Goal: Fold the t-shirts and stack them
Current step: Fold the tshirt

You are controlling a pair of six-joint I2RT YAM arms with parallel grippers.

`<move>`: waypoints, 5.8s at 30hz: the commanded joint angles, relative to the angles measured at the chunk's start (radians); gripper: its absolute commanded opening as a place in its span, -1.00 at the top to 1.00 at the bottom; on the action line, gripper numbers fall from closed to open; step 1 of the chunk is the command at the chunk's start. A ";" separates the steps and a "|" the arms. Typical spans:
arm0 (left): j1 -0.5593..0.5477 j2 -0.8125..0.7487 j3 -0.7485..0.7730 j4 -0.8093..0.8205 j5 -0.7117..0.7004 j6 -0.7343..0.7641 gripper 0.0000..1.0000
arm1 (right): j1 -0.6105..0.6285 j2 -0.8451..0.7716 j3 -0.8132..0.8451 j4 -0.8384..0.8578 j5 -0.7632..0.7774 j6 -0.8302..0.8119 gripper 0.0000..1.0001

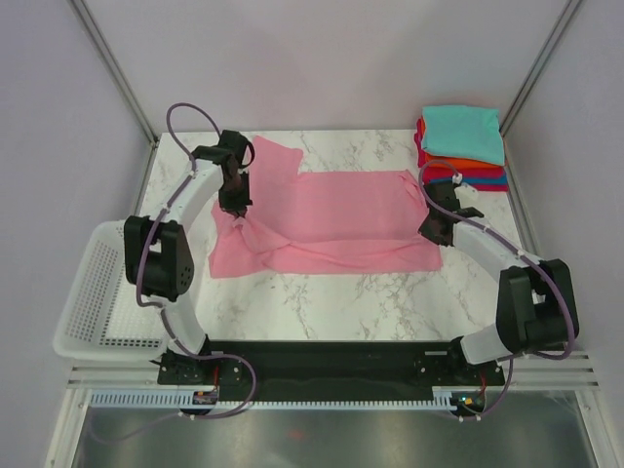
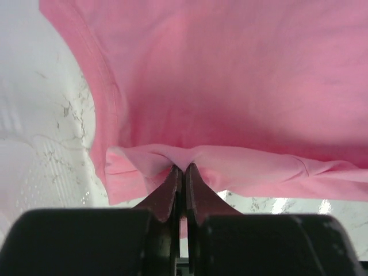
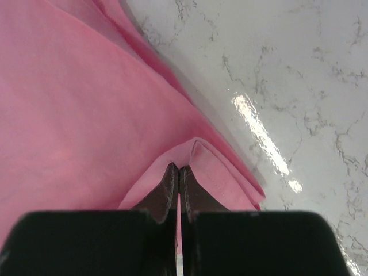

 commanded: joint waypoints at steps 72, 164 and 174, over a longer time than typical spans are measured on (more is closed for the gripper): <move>0.041 -0.536 -0.914 0.652 -0.193 -0.500 0.45 | -0.444 -0.292 -0.499 0.267 -0.432 -0.124 1.00; -0.149 -0.271 -0.324 0.519 0.069 -0.386 -0.09 | -0.513 -0.501 -0.277 0.066 -0.690 -0.196 -0.88; -0.168 -0.540 -0.799 0.628 0.115 -0.421 -0.10 | -0.393 -0.127 -0.027 0.240 -0.577 -0.196 -0.68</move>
